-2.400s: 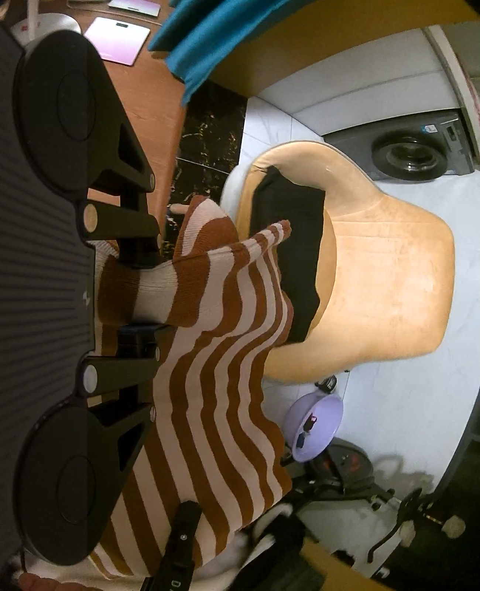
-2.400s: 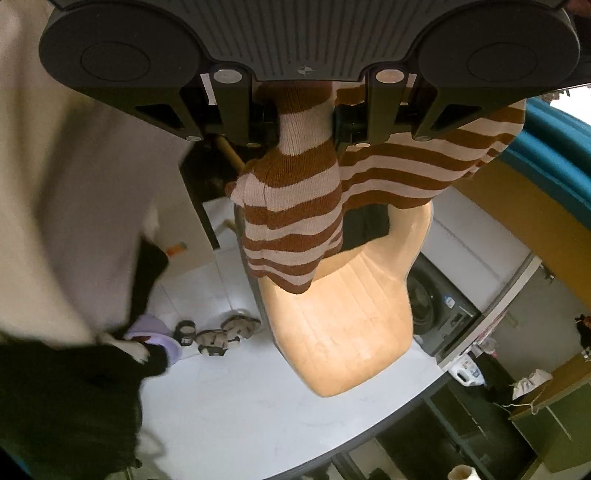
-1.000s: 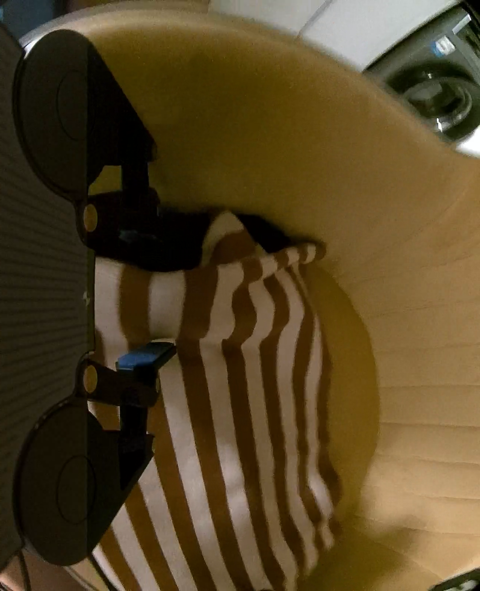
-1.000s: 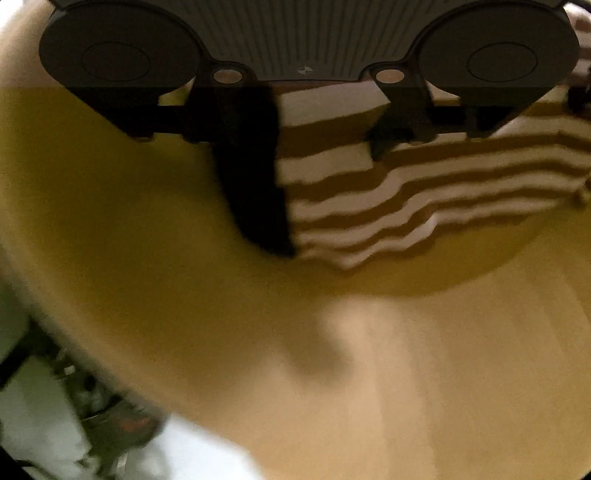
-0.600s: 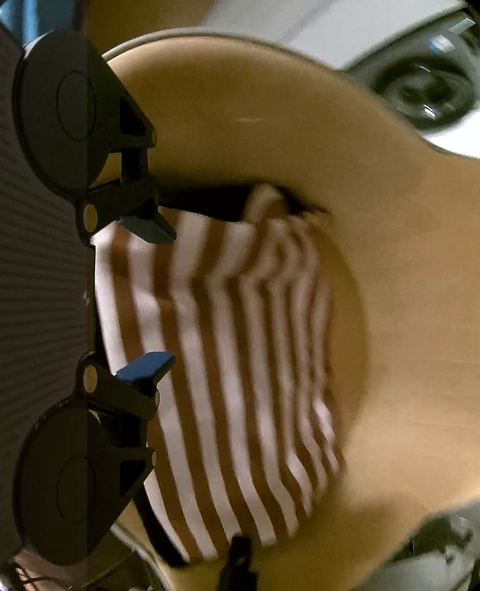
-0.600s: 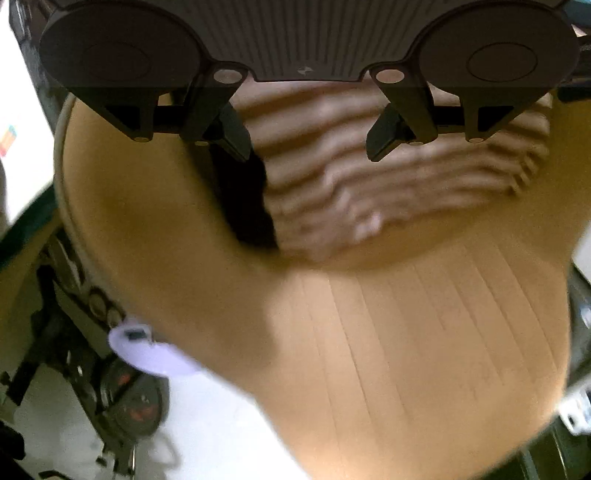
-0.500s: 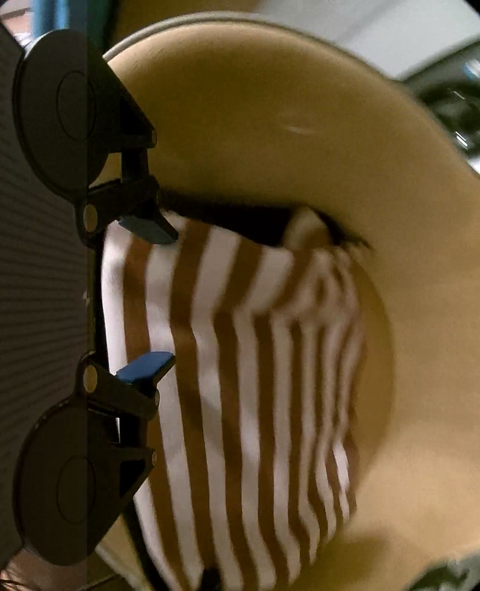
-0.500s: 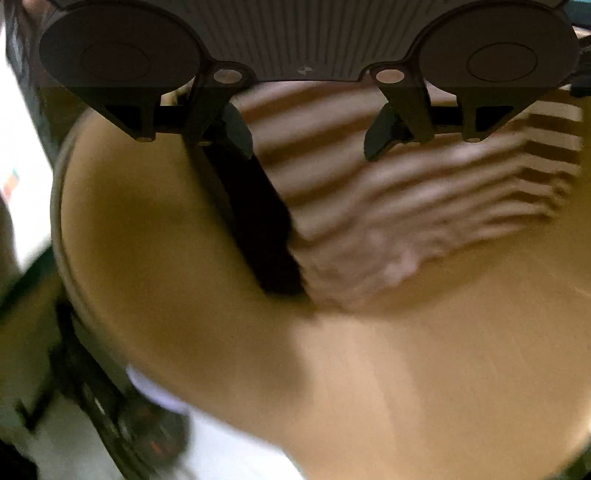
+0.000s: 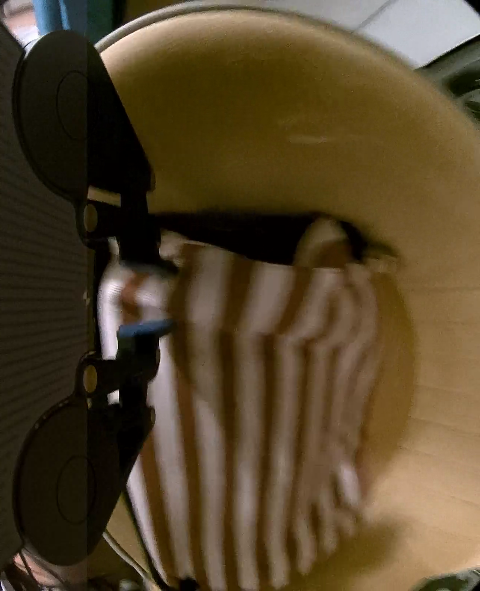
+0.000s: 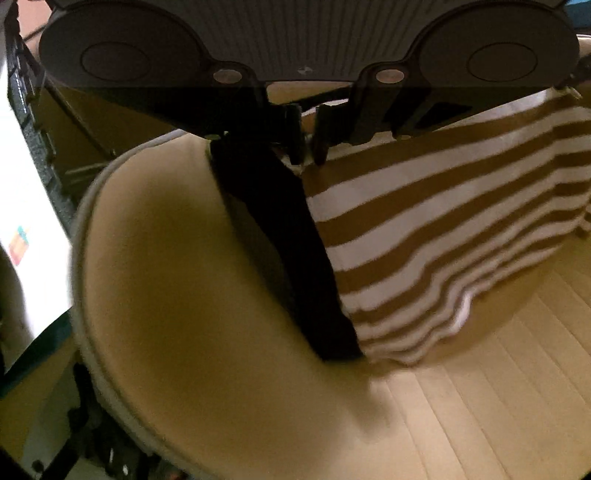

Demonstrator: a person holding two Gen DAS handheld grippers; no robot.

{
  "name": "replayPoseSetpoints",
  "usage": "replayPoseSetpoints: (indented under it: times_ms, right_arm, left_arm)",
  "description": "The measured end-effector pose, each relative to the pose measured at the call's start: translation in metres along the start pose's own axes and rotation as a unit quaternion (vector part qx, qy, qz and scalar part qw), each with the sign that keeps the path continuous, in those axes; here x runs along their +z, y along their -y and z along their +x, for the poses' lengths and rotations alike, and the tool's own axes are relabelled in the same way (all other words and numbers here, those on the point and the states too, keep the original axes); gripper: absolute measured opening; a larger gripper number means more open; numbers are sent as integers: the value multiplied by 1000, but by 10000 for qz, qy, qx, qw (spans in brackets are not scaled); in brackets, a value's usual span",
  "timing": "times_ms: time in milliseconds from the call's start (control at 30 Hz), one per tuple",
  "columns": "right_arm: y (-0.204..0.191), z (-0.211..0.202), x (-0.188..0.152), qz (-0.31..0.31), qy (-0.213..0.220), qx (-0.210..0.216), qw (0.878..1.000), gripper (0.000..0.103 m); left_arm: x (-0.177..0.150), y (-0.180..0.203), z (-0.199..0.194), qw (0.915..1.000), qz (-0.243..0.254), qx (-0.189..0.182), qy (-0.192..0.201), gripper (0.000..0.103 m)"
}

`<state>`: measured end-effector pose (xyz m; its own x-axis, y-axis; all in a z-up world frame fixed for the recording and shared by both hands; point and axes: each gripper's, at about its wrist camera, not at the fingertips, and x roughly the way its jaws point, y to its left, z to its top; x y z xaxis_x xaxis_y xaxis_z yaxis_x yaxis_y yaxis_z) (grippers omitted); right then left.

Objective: Fold clothes
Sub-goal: 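Lower the folded sweater onto the armchair seat with both grippers, then open both grippers and release the sweater on the seat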

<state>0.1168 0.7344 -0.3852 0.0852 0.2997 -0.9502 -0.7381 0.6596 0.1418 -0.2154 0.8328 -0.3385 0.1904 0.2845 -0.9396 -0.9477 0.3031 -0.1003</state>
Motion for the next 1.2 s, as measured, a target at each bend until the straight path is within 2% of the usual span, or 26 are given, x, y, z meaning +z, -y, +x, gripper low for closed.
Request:
replayPoseSetpoints:
  times_ms: [33, 67, 100, 133, 167, 200, 267, 333, 367, 433, 533, 633, 700, 733, 767, 833, 900, 933, 967, 1067, 1133, 1200]
  right_arm:
    - [-5, -4, 3, -19, 122, -20, 9999, 18]
    - [-10, -12, 6, -5, 322, -6, 9995, 29]
    - [-15, -21, 9, 18, 545, 18, 9985, 35]
    - [-21, -27, 12, 4, 740, 125, 9972, 35]
    - [-28, -31, 16, -19, 927, 254, 9954, 35]
    - [-34, -36, 19, -43, 1114, 383, 9930, 35]
    - [-46, -35, 29, -155, 1217, 582, 9907, 35]
    - [-56, -20, 41, -170, 1100, 748, 9910, 35]
    - [-62, -12, 47, -173, 1034, 831, 9910, 35]
    - [-68, 8, 54, -258, 846, 730, 9934, 34]
    - [-70, 37, 57, -416, 679, 341, 9962, 32]
    - [-70, 46, 56, -649, 718, 334, 9947, 32]
    - [-71, 38, 55, -578, 709, 343, 9952, 33]
    - [-70, 31, 52, -555, 756, 324, 9951, 34]
    - [-70, 23, 49, -542, 811, 299, 9948, 38]
    - [-69, 7, 36, -617, 955, 206, 9933, 51]
    - [-67, -3, 22, -773, 1067, 133, 9912, 54]
    - [-67, -1, 16, -883, 1040, 65, 9906, 54]
    - [-67, 2, 9, -997, 993, -14, 9900, 54]
    - [-68, 27, -6, -1262, 705, -290, 9891, 55]
    - [-60, 36, -12, -1336, 621, -317, 9886, 62]
    - [-54, 37, -15, -1364, 560, -285, 9887, 71]
  left_arm:
    - [5, -1, -2, 10000, -12, -60, 45, 52]
    - [11, -3, -4, 9998, -72, -109, 140, 57]
    - [19, -5, -6, 9994, -181, -138, 279, 57]
    - [27, -7, -6, 9987, -290, -188, 369, 56]
    - [34, -9, -5, 9980, -396, -265, 416, 48]
    - [42, -11, -3, 9973, -475, -342, 434, 44]
    - [54, -10, 8, 9973, -510, -382, 367, 41]
    - [62, -10, 26, 9984, -504, -221, 148, 40]
    - [63, -11, 34, 9988, -475, -36, 62, 28]
    - [60, -5, 41, 9991, -176, 387, 61, 27]
    - [52, 11, 36, 9958, 317, 844, 166, 34]
    - [47, 16, 27, 9948, 399, 929, 155, 39]
    - [43, 17, 17, 9951, 288, 928, 164, 41]
    - [39, 17, 9, 9950, 199, 958, 215, 50]
    - [33, 21, 5, 9950, 195, 946, 241, 66]
    - [21, 35, 9, 9955, 351, 840, 243, 79]
    - [8, 48, 13, 9957, 507, 734, 245, 80]
    - [2, 55, 14, 9957, 585, 681, 246, 85]
    - [-4, 62, 16, 9955, 663, 628, 247, 90]
    - [-22, 79, 31, 9947, 872, 528, 145, 92]
    - [-26, 77, 55, 9948, 788, 650, -50, 93]
    - [-25, 76, 57, 9955, 666, 674, -52, 95]
